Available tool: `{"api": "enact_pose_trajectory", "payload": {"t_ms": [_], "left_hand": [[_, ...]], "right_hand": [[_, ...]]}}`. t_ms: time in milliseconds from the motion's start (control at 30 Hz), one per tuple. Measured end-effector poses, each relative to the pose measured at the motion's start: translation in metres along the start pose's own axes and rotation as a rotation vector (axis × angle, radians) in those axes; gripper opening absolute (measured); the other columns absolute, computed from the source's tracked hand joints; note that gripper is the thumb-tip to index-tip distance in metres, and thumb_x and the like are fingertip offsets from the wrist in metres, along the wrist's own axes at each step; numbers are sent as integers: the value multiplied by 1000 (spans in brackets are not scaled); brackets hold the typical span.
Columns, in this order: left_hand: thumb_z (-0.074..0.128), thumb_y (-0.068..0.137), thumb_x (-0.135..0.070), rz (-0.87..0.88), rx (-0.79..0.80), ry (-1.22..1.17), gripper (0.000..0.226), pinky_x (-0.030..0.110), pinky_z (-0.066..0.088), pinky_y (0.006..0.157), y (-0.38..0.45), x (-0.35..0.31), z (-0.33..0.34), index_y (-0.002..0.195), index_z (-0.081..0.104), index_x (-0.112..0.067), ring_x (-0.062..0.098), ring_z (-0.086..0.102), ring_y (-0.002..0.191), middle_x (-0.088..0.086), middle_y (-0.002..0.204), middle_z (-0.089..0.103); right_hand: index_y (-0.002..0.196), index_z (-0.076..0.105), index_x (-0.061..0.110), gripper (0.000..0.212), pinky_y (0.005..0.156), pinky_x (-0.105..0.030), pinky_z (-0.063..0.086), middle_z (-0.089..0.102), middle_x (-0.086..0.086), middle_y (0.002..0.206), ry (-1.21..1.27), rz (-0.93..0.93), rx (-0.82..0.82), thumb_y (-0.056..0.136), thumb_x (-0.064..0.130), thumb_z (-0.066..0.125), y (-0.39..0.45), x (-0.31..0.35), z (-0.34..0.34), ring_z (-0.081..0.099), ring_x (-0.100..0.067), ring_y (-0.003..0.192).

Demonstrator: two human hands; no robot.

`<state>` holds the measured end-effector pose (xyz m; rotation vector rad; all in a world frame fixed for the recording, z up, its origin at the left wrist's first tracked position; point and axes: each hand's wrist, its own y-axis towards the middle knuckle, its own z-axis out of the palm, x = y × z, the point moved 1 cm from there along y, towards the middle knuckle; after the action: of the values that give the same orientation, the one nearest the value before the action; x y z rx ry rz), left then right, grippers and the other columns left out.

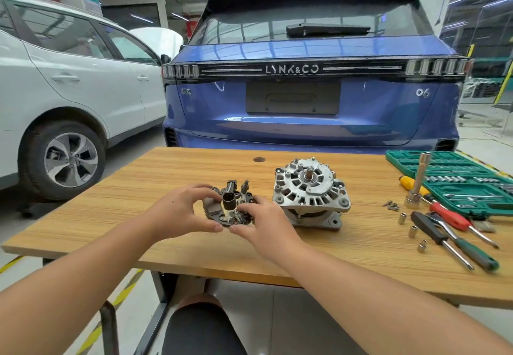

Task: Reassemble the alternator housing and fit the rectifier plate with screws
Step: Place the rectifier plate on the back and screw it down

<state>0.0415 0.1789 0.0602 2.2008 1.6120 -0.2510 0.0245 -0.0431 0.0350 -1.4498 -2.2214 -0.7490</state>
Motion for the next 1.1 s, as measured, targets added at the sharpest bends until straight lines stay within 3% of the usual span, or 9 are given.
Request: {"api": "enact_pose_trajectory", "payload": {"t_ms": [200,533,733,900,1100], "left_hand": [[83,66,-65,57,-87,-58,63,32,37,98,18,-30,-4,124,61,-49,6,45,123,-22,142,48],[85,70,-58,195,-173,-200,66,30,35,101,82,-120,29,129,62,-41,8,43,128,-23,133,45],[85,72,-56,190,-155,-183,67,28,33,105,103,-132,48,132,63,-36,11,43,135,-12,149,47],[86,73,-53,174,-120,-159,67,40,34,117,105,-129,54,133,63,-35,18,39,143,-4,155,44],[84,73,-55,136,-112,-171,66,37,33,113,111,-128,62,133,62,-37,15,38,141,-6,154,44]], "right_hand": [[147,52,25,58,121,-43,20,28,-8,164,-155,-98,-83,95,46,66,0,-7,-42,21,-27,150],[144,56,27,57,118,-39,24,34,-4,161,-236,10,-206,91,42,71,-7,-67,-128,25,-23,148],[145,54,25,58,120,-42,24,31,-5,162,-271,25,-192,92,41,70,-2,-91,-136,25,-24,148],[145,54,25,57,119,-42,24,31,-5,163,-258,8,-166,93,41,70,3,-105,-129,25,-24,148],[145,54,27,56,119,-42,23,31,-4,163,-226,27,-157,93,42,69,8,-114,-128,24,-24,148]]}}
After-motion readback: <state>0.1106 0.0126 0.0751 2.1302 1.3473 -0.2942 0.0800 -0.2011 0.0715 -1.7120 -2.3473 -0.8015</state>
